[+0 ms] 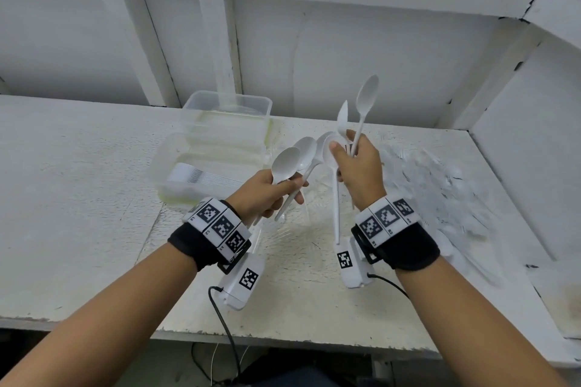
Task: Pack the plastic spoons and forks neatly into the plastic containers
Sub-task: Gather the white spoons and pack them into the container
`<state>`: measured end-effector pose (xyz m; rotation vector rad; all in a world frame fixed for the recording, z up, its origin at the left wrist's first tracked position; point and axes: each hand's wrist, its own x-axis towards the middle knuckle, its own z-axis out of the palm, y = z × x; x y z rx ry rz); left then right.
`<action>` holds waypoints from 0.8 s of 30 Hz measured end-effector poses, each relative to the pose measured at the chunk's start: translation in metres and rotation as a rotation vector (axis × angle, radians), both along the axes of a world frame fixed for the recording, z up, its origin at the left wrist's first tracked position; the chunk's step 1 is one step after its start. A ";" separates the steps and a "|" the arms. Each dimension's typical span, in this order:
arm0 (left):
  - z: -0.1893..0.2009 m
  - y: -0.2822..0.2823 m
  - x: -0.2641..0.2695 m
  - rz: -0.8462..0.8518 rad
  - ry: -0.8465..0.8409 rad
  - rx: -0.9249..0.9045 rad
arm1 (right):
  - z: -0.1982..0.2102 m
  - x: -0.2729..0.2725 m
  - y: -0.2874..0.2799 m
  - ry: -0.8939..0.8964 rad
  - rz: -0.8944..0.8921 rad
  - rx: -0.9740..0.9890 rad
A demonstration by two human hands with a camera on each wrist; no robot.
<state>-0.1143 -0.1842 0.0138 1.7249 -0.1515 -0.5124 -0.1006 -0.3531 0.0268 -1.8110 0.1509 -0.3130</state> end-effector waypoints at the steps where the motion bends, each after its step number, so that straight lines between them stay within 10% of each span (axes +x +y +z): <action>1: 0.001 0.000 -0.001 -0.024 -0.002 0.000 | -0.001 0.001 0.002 0.004 0.004 -0.011; 24: 0.006 -0.015 -0.006 0.013 0.024 -0.012 | -0.004 -0.007 0.016 0.026 0.072 -0.036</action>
